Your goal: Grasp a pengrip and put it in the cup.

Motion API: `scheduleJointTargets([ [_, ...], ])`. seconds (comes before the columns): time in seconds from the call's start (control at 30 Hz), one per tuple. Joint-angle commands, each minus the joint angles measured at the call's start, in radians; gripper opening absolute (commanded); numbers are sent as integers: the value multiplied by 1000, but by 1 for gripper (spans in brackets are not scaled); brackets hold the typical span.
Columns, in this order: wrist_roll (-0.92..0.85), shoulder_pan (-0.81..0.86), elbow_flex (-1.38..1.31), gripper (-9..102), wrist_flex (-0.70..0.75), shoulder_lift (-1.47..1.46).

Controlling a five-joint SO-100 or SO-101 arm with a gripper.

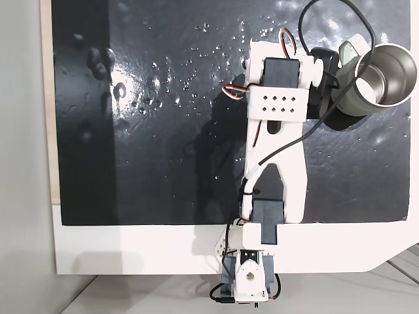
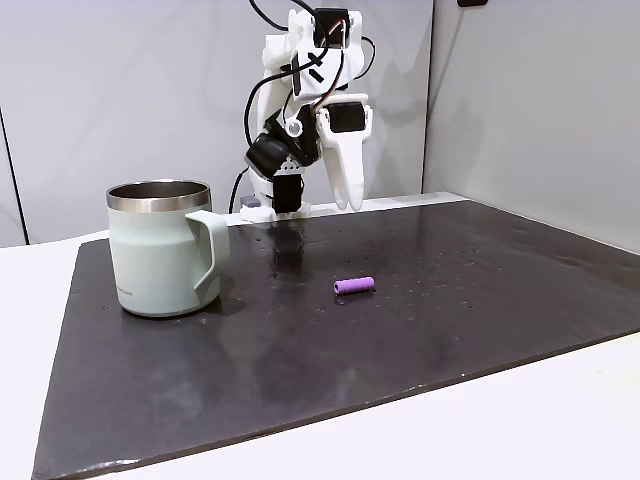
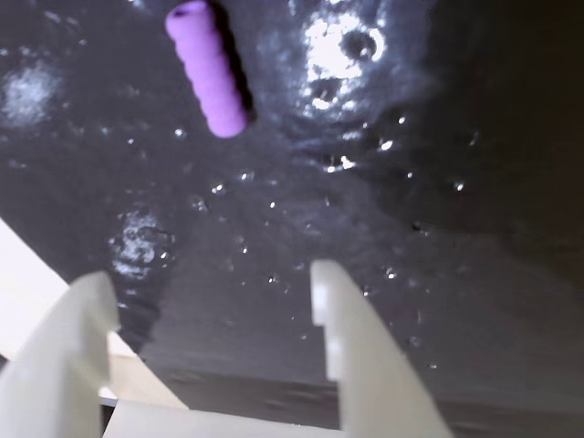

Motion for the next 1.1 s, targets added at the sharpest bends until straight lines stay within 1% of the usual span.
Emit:
scheduleJointTargets([
  [0.0, -34, 18, -97, 24, -32, -37],
  [0.3, -100, 37, -229, 24, -64, -252],
  [0.73, -156, 51, -310, 22, -133, -433],
  [0.83, -167, 49, -310, 17, -149, -463],
  [0.93, -169, 51, -307, 3, -163, -485],
  [0.97, -169, 51, -307, 0, -163, -486],
  [1.07, -164, 57, -310, 0, -163, -483],
])
